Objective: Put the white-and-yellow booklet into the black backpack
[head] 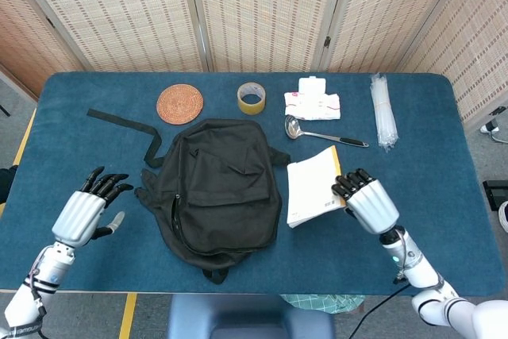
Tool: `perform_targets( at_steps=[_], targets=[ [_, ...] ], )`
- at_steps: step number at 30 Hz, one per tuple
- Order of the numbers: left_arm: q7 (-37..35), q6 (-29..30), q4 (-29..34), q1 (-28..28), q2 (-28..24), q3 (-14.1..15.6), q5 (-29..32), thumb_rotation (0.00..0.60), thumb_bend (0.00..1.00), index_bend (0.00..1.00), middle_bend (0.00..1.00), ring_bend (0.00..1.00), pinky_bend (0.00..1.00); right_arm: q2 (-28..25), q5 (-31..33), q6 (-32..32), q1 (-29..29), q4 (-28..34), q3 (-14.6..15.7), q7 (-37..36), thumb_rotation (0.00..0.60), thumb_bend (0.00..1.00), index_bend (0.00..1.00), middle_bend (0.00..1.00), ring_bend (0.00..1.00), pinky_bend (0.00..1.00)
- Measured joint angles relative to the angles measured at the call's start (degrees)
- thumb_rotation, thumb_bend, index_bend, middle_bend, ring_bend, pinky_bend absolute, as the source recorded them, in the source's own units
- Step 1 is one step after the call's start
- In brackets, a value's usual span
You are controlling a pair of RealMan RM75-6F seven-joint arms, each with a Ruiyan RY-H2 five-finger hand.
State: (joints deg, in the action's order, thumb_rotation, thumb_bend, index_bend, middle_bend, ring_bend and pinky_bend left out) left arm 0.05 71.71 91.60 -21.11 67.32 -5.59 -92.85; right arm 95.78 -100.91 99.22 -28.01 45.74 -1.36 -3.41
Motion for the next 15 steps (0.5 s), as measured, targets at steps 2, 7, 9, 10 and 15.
perform_targets(
  at_steps=[2, 7, 9, 10, 15],
  targets=[
    [-0.28, -1.62, 0.02, -1.75, 0.16, -0.15, -0.66, 0.6, 0.46, 0.31, 0.18, 0.17, 0.01, -2.37, -0.21, 1.94, 0.16, 2.25, -0.86, 1.55, 0.6, 0.43, 0.83, 0.56, 0.53, 0.49],
    [0.13, -5.41, 0.84, -5.07, 0.55, 0.21, -2.17, 0.6, 0.46, 0.31, 0.18, 0.17, 0.01, -7.9, -0.83, 5.06, 0.58, 8.27, -2.66, 5.29, 0.6, 0.43, 0.84, 0.56, 0.53, 0.49],
    [0.82, -7.13, 1.44, -6.32, 0.76, 0.75, -2.91, 0.6, 0.46, 0.31, 0.18, 0.17, 0.01, -9.7, -1.0, 5.81, 0.78, 10.52, -3.24, 6.56, 0.6, 0.43, 0.84, 0.56, 0.53, 0.49],
    [1.17, -7.9, 1.71, -6.84, 0.87, 1.02, -3.2, 0.6, 0.46, 0.31, 0.18, 0.17, 0.01, -10.83, -1.08, 6.24, 0.95, 11.98, -3.61, 7.4, 0.6, 0.43, 0.84, 0.56, 0.53, 0.49],
    [2.14, -12.42, 3.21, -9.84, 2.22, 2.51, -4.2, 0.6, 0.44, 0.31, 0.18, 0.17, 0.01, -14.09, -0.95, 6.91, 1.85, 16.63, -4.82, 9.83, 0.6, 0.43, 0.84, 0.56, 0.53, 0.49]
  ],
)
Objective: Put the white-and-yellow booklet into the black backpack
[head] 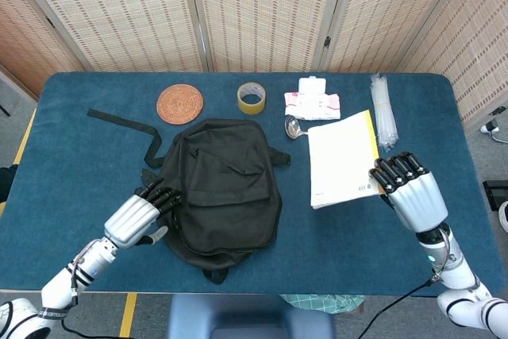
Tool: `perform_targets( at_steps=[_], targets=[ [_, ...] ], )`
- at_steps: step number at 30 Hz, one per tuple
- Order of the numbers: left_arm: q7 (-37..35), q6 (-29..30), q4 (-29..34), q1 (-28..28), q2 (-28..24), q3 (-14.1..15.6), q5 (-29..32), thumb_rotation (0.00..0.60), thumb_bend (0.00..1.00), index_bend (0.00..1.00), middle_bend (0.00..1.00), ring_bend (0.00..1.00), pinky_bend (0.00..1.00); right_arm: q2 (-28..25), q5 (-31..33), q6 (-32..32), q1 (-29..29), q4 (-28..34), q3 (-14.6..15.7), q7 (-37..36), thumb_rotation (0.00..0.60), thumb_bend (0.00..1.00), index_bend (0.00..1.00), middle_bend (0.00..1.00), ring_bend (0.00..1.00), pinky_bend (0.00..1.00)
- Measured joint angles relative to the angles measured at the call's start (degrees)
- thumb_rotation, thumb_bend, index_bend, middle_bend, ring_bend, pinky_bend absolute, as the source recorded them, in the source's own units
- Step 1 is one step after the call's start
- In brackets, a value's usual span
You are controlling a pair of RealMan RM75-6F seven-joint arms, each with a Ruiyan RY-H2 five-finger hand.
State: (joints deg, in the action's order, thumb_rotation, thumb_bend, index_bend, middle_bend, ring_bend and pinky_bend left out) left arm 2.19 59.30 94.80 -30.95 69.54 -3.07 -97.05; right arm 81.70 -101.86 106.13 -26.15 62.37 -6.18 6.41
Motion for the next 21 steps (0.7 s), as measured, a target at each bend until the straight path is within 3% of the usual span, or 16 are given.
perform_targets(
  at_steps=[11, 21],
  targets=[
    [3.15, -10.28, -0.4, -6.41, 7.21, 0.43, 4.46, 0.6, 0.39, 0.28, 0.17, 0.15, 0.0, -0.17, 0.22, -1.54, 0.92, -0.06, -0.44, 0.35, 0.6, 0.43, 0.84, 0.56, 0.53, 0.49],
    [5.9, -15.42, -1.91, -9.47, 10.65, 0.38, 11.03, 0.6, 0.35, 0.27, 0.15, 0.13, 0.0, 0.68, 0.54, -2.7, 1.2, -1.68, -0.42, -1.3, 0.6, 0.43, 0.84, 0.56, 0.53, 0.49]
  ],
)
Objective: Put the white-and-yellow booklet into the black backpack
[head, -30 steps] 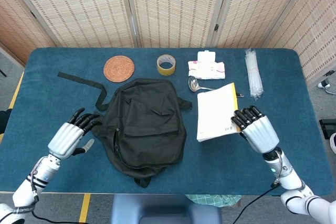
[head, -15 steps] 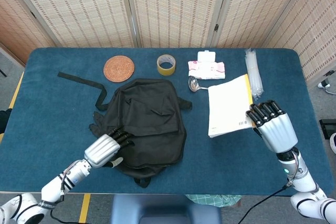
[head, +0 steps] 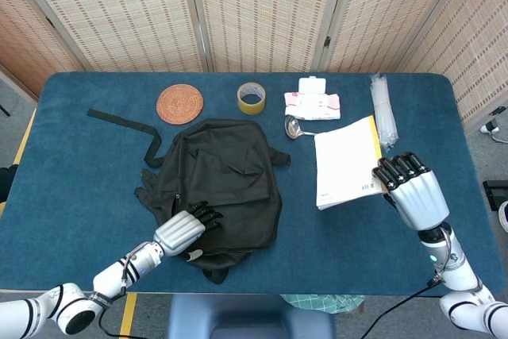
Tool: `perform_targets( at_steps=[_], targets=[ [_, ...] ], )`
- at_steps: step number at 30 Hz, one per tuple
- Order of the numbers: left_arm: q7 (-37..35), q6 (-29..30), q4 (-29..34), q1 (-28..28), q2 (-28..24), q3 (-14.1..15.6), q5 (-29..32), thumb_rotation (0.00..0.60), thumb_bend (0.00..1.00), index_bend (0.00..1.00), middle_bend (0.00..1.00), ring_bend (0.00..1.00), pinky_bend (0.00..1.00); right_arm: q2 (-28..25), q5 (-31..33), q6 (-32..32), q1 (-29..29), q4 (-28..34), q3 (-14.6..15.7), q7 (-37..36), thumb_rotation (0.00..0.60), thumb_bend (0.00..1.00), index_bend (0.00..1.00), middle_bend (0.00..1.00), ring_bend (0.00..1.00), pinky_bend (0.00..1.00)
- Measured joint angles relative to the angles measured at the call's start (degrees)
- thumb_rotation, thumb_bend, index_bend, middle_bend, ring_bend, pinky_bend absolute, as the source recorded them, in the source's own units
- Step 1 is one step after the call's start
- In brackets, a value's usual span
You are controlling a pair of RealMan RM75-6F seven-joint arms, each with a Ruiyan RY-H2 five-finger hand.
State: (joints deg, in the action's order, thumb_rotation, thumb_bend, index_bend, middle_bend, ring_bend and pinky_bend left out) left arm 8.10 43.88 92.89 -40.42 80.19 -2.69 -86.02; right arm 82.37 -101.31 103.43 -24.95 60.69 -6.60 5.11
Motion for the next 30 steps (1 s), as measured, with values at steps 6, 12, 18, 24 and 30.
perform_targets(
  at_steps=[6, 12, 18, 24, 30],
  targets=[
    [1.89, -1.25, -0.99, -1.25, 1.59, -0.26, 3.35, 0.6, 0.35, 0.28, 0.15, 0.12, 0.0, 0.55, 0.32, -0.28, 0.11, -1.39, -0.24, -1.32, 0.6, 0.42, 0.84, 0.56, 0.53, 0.49],
    [1.95, -2.44, -1.56, -2.35, 3.0, -0.63, 6.39, 0.6, 0.35, 0.32, 0.15, 0.14, 0.0, 0.98, 0.57, -0.32, 0.32, -2.46, -0.36, -2.3, 0.6, 0.43, 0.84, 0.56, 0.53, 0.49],
    [0.23, -3.1, -2.49, -3.39, 4.91, -1.03, 8.16, 0.6, 0.38, 0.4, 0.16, 0.16, 0.0, 1.46, 0.82, -0.22, 0.54, -3.42, -0.46, -3.29, 0.6, 0.42, 0.84, 0.56, 0.53, 0.49],
    [-1.19, -2.53, -3.34, -3.87, 6.3, -0.86, 8.02, 0.6, 0.42, 0.52, 0.21, 0.19, 0.0, 1.79, 1.09, -0.25, 0.8, -4.3, -0.45, -3.98, 0.6, 0.42, 0.84, 0.56, 0.53, 0.49],
    [-2.79, -1.3, -3.96, -3.79, 7.18, -0.76, 7.87, 0.6, 0.43, 0.56, 0.25, 0.22, 0.01, 2.17, 1.48, -0.18, 1.08, -5.22, -0.54, -4.77, 0.6, 0.42, 0.84, 0.56, 0.53, 0.49]
  ],
)
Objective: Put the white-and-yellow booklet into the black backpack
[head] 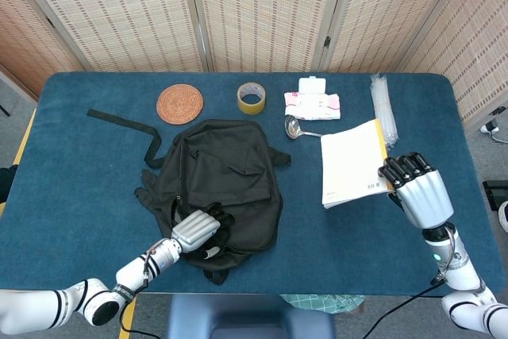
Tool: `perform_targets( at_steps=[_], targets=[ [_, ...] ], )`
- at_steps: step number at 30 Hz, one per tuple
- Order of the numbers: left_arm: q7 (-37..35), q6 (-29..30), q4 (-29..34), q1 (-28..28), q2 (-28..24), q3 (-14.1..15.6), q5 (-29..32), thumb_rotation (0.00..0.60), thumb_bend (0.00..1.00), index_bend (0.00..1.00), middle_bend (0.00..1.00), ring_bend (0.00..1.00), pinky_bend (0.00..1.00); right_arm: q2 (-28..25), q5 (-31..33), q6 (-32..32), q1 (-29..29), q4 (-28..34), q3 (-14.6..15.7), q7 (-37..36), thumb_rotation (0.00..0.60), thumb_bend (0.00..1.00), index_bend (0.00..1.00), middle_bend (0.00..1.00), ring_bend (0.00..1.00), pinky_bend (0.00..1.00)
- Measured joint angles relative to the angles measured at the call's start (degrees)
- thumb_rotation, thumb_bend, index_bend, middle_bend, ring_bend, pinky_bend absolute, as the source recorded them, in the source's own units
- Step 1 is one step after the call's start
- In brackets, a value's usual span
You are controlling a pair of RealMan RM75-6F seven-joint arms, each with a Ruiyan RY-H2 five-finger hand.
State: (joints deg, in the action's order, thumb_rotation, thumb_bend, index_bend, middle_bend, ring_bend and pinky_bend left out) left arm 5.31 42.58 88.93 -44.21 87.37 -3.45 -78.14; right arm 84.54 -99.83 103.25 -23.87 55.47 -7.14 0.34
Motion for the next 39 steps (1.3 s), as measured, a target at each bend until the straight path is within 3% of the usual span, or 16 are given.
perform_targets(
  at_steps=[13, 19, 29, 39],
  targets=[
    [-8.99, 4.97, 0.33, 1.75, -0.11, -0.87, -1.53, 0.6, 0.47, 0.62, 0.32, 0.28, 0.04, -0.81, -2.0, 3.65, 0.35, 1.97, 0.07, -1.49, 0.6, 0.42, 0.84, 0.56, 0.53, 0.49],
    [-14.11, 6.61, 2.98, 1.72, -3.09, -4.33, -0.77, 0.6, 0.47, 0.62, 0.32, 0.29, 0.04, -1.91, -5.53, 6.27, 0.86, 6.45, 1.55, -2.43, 0.6, 0.43, 0.85, 0.56, 0.53, 0.49],
    [-17.74, 5.43, 3.61, -1.22, -5.95, -13.22, 10.42, 0.6, 0.48, 0.6, 0.32, 0.29, 0.05, -3.38, -13.57, 10.52, 1.87, 15.09, 5.04, -4.39, 0.6, 0.43, 0.86, 0.56, 0.54, 0.49],
    [-12.26, 2.16, 1.26, -6.39, -6.23, -17.11, 24.8, 0.6, 0.48, 0.59, 0.32, 0.28, 0.04, -1.19, -18.4, 7.86, 1.57, 21.89, 8.68, -8.47, 0.6, 0.43, 0.86, 0.56, 0.55, 0.51]
  ],
)
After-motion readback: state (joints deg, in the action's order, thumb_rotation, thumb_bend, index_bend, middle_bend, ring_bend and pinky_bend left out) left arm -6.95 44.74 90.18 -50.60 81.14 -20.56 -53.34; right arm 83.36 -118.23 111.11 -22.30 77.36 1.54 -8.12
